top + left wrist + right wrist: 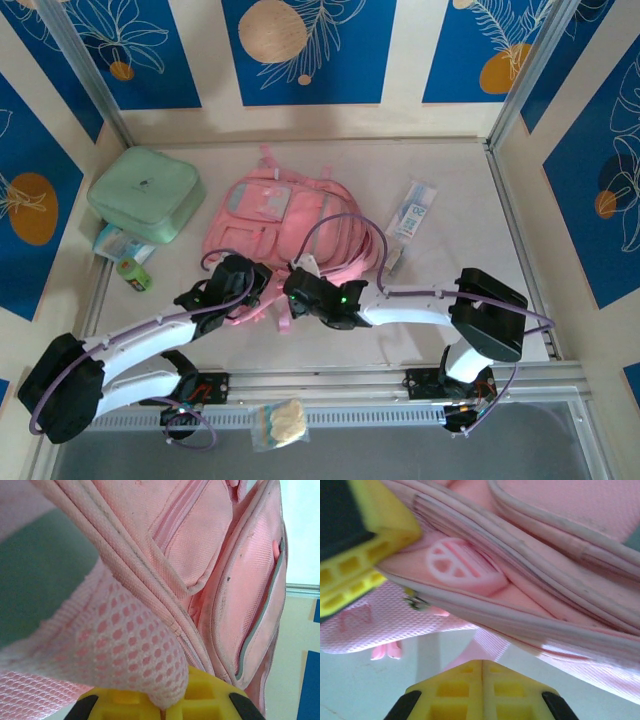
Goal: Pack books, pencil case, and school supplies into a backpack
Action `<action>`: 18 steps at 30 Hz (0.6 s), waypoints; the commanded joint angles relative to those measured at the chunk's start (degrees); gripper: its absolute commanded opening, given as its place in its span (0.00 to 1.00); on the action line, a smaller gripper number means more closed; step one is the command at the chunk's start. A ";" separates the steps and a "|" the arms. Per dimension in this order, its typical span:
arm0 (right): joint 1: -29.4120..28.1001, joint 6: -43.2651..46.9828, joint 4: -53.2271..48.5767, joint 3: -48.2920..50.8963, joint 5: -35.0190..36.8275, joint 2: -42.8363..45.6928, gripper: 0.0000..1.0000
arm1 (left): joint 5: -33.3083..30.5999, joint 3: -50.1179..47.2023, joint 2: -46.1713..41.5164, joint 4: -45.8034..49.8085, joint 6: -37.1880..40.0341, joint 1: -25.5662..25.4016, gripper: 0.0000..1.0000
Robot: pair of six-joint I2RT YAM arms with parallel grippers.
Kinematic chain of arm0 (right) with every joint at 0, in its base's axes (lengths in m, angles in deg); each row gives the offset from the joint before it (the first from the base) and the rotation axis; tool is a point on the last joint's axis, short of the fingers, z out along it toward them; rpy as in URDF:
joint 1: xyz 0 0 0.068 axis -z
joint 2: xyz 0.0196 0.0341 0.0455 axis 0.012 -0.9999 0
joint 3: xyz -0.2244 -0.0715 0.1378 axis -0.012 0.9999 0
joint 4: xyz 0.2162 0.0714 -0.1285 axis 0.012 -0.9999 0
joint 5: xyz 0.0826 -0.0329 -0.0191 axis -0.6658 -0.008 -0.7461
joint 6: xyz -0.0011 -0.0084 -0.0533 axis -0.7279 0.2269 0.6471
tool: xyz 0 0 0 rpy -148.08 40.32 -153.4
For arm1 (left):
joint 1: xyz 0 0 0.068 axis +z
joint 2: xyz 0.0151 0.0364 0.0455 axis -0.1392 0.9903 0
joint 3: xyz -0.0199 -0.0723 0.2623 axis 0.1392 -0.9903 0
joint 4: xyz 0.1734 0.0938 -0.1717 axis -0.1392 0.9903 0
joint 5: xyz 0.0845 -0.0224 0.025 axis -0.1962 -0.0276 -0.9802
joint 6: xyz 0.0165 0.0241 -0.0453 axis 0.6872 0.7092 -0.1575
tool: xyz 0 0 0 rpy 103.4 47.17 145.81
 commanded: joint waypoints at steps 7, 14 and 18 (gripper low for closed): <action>1.06 -2.20 2.32 -6.79 2.58 -5.50 0.35 | 6.01 5.45 1.28 -6.49 0.15 -1.45 0.00; 1.82 -6.00 -2.86 -9.87 9.88 -7.73 0.44 | 5.74 5.01 0.80 -7.10 -0.18 -2.32 0.00; 1.76 -6.21 -3.67 -10.65 11.65 -8.72 0.41 | 5.39 5.25 0.53 -7.23 0.16 -2.46 0.00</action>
